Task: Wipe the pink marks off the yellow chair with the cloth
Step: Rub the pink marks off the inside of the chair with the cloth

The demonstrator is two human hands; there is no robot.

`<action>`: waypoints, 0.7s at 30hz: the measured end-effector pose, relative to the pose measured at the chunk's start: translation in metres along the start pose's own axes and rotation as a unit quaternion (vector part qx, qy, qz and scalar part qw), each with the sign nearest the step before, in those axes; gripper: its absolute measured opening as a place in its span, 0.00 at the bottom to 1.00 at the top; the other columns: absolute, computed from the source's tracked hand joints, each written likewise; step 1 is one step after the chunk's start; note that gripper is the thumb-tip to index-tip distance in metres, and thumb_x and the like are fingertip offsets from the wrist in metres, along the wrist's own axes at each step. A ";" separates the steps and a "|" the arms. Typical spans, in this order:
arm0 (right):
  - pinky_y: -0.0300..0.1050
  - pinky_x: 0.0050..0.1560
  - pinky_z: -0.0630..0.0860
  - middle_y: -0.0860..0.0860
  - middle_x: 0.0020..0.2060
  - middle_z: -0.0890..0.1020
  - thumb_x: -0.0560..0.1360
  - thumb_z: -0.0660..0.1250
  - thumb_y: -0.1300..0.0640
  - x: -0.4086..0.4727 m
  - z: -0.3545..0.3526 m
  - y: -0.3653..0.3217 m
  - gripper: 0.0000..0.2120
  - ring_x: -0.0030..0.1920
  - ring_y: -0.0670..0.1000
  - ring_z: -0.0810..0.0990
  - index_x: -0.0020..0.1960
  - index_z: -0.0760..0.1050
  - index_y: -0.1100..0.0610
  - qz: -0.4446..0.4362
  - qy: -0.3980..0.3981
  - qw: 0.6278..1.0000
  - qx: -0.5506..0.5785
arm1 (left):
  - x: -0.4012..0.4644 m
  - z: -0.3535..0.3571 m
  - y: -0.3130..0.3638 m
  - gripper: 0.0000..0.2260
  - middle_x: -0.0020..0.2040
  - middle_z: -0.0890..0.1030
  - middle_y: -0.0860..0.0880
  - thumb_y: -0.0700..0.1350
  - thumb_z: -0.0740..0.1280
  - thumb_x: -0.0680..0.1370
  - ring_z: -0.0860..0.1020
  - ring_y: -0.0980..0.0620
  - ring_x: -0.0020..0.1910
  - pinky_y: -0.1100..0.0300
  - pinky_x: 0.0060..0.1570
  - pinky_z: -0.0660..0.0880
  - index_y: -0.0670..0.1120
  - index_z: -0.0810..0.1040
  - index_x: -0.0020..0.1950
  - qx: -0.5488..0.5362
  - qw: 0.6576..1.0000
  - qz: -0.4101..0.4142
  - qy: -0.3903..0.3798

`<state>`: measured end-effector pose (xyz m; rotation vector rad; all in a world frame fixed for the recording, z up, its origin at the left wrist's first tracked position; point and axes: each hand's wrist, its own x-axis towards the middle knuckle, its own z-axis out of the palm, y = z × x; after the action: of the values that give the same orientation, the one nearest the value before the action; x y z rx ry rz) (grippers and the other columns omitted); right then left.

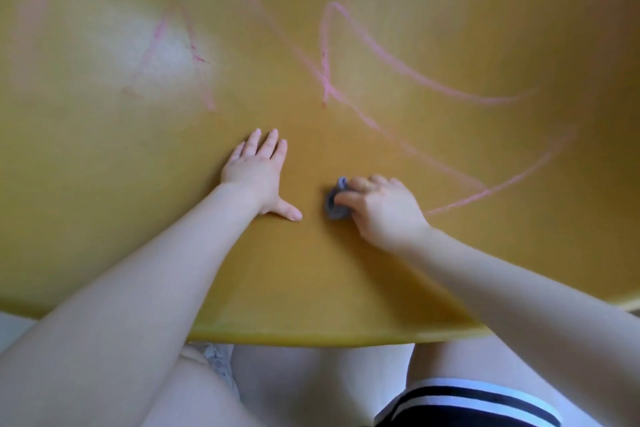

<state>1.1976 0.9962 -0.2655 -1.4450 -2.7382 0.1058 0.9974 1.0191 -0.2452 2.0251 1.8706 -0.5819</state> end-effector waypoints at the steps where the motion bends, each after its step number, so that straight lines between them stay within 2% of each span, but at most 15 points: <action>1: 0.43 0.39 0.60 0.52 0.48 0.81 0.71 0.62 0.59 0.013 0.001 0.012 0.12 0.43 0.58 0.76 0.50 0.80 0.50 0.034 0.006 0.999 -0.020 | -0.002 0.000 0.004 0.55 0.77 0.37 0.50 0.67 0.70 0.65 0.38 0.47 0.76 0.53 0.73 0.42 0.47 0.40 0.77 0.009 1.000 0.006 0.006; 3: 0.46 0.45 0.60 0.52 0.57 0.77 0.76 0.59 0.60 0.037 0.001 0.032 0.14 0.53 0.58 0.71 0.58 0.77 0.50 0.132 0.005 0.991 -0.024 | -0.007 -0.001 0.015 0.50 0.77 0.38 0.49 0.63 0.70 0.68 0.39 0.47 0.76 0.53 0.73 0.43 0.47 0.42 0.78 0.022 0.999 0.026 0.017; 4: 0.46 0.47 0.61 0.52 0.58 0.76 0.76 0.58 0.61 0.044 -0.001 0.035 0.15 0.55 0.58 0.69 0.59 0.76 0.51 0.170 0.001 0.985 -0.018 | -0.009 -0.001 0.021 0.48 0.77 0.39 0.49 0.61 0.70 0.70 0.39 0.47 0.76 0.53 0.74 0.43 0.47 0.43 0.78 0.023 0.999 0.041 0.013; 6: 0.47 0.50 0.62 0.53 0.57 0.75 0.76 0.57 0.61 0.043 -0.001 0.027 0.16 0.56 0.58 0.67 0.60 0.76 0.52 0.185 -0.002 0.983 -0.005 | -0.015 0.001 0.032 0.45 0.78 0.43 0.49 0.60 0.69 0.71 0.42 0.47 0.76 0.53 0.74 0.45 0.48 0.46 0.78 0.024 0.996 0.085 -0.021; 8: 0.47 0.47 0.63 0.54 0.56 0.76 0.75 0.58 0.62 0.021 0.000 0.013 0.15 0.54 0.58 0.69 0.59 0.76 0.54 0.146 -0.021 0.989 0.016 | -0.022 0.005 0.042 0.46 0.78 0.44 0.49 0.62 0.69 0.70 0.45 0.47 0.77 0.53 0.75 0.49 0.49 0.47 0.78 0.014 0.989 0.127 -0.069; 10: 0.46 0.41 0.64 0.55 0.50 0.79 0.71 0.57 0.62 -0.018 0.000 0.002 0.16 0.48 0.60 0.72 0.53 0.79 0.54 0.086 -0.006 0.996 0.036 | -0.029 0.009 0.047 0.49 0.78 0.41 0.49 0.65 0.69 0.68 0.45 0.48 0.77 0.53 0.75 0.49 0.48 0.45 0.78 -0.007 0.986 0.134 -0.095; 13: 0.47 0.32 0.72 0.52 0.38 0.80 0.64 0.55 0.60 -0.075 -0.010 -0.006 0.17 0.36 0.59 0.74 0.42 0.81 0.53 0.017 -0.005 0.996 0.093 | -0.037 0.014 0.049 0.53 0.77 0.38 0.48 0.67 0.69 0.65 0.43 0.48 0.77 0.53 0.75 0.48 0.47 0.42 0.78 -0.023 0.987 0.129 -0.097; 15: 0.47 0.28 0.73 0.50 0.36 0.80 0.65 0.54 0.58 -0.091 -0.014 0.000 0.16 0.32 0.57 0.73 0.40 0.81 0.50 -0.037 -0.026 0.994 0.095 | -0.040 0.015 0.054 0.55 0.77 0.37 0.48 0.68 0.70 0.64 0.41 0.47 0.76 0.52 0.74 0.48 0.47 0.40 0.77 -0.019 0.988 0.122 -0.096; 16: 0.46 0.27 0.72 0.50 0.36 0.80 0.66 0.57 0.59 -0.089 -0.016 0.008 0.14 0.31 0.56 0.73 0.39 0.81 0.49 -0.053 -0.031 0.995 0.083 | -0.040 0.016 0.056 0.56 0.77 0.37 0.48 0.67 0.70 0.64 0.41 0.47 0.76 0.52 0.74 0.49 0.47 0.40 0.77 -0.019 0.989 0.116 -0.095; 18: 0.44 0.30 0.72 0.51 0.39 0.82 0.66 0.63 0.61 -0.069 -0.017 0.034 0.10 0.33 0.57 0.74 0.40 0.81 0.50 -0.033 -0.022 0.999 0.033 | -0.038 0.015 0.059 0.54 0.77 0.38 0.48 0.66 0.70 0.65 0.43 0.47 0.76 0.52 0.74 0.51 0.47 0.41 0.78 -0.025 0.990 0.106 -0.089; 21: 0.46 0.44 0.66 0.54 0.56 0.78 0.75 0.61 0.61 -0.022 -0.013 0.070 0.13 0.49 0.59 0.72 0.56 0.78 0.52 0.098 -0.003 0.995 -0.031 | -0.038 0.017 0.059 0.52 0.77 0.38 0.49 0.65 0.70 0.67 0.43 0.48 0.76 0.52 0.74 0.51 0.48 0.41 0.77 -0.037 0.990 0.098 -0.093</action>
<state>1.2686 1.0185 -0.2584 -1.7303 -2.6181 0.0328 1.0521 0.9726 -0.2430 2.0013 1.5428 -0.6148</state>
